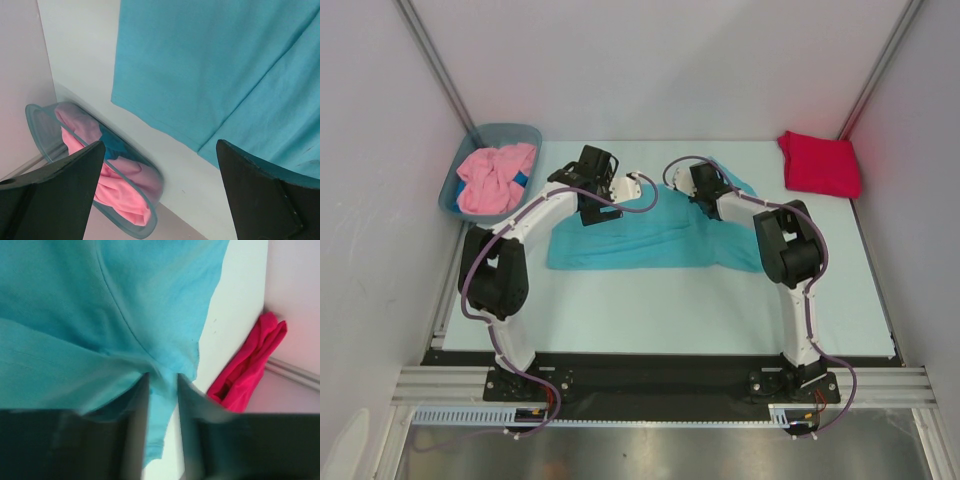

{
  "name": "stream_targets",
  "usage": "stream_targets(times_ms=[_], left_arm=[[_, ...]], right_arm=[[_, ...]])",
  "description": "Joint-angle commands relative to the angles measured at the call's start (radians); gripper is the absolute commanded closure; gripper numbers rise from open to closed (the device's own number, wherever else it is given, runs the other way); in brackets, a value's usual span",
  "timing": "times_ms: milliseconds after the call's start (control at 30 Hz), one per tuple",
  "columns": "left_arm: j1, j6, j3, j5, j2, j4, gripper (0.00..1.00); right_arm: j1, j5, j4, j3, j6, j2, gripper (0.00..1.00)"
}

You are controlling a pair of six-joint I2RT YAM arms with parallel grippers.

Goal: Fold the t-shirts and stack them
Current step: Fold the tshirt

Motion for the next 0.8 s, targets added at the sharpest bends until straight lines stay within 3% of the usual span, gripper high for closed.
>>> stream_targets(times_ms=[0, 33, 133, 333, 567, 600, 667, 700, 733, 767], left_arm=[[-0.008, -0.009, 0.036, -0.003, -0.002, 0.001, 0.00], [-0.008, -0.008, 0.036, -0.003, 0.000, 0.001, 0.00], [-0.008, -0.004, 0.036, -0.006, -0.002, 0.001, 0.00], [-0.008, 0.008, 0.033, -0.016, -0.014, 0.001, 0.00], [0.006, -0.040, 0.030, 0.026, -0.006, 0.001, 0.00], [0.009, -0.079, 0.039, 0.041, -0.003, -0.008, 0.00], [0.027, -0.122, 0.048, 0.113, 0.004, -0.024, 0.00], [0.032, -0.151, 0.051, 0.138, 0.009, -0.036, 0.00], [0.039, -0.159, 0.050, 0.147, 0.015, -0.060, 0.00], [0.041, -0.165, 0.047, 0.174, 0.023, -0.074, 0.00]], right_arm=[[-0.005, 0.022, 0.035, 0.044, -0.001, 0.005, 0.60], [-0.003, 0.025, 0.028, 0.044, -0.001, 0.007, 0.30], [-0.006, 0.044, 0.015, 0.047, 0.014, 0.013, 0.00], [-0.037, -0.007, -0.179, 0.099, 0.216, -0.070, 0.00], [-0.137, -0.422, -0.593, 0.209, 0.534, -0.194, 0.01], [-0.148, -0.459, -0.608, 0.171, 0.545, -0.206, 0.04], [-0.177, -0.505, -0.599, 0.104, 0.549, -0.251, 0.23], [-0.183, -0.511, -0.593, 0.075, 0.558, -0.262, 0.36], [-0.187, -0.511, -0.599, 0.024, 0.558, -0.268, 0.65], [-0.192, -0.501, -0.602, 0.004, 0.563, -0.268, 0.80]])
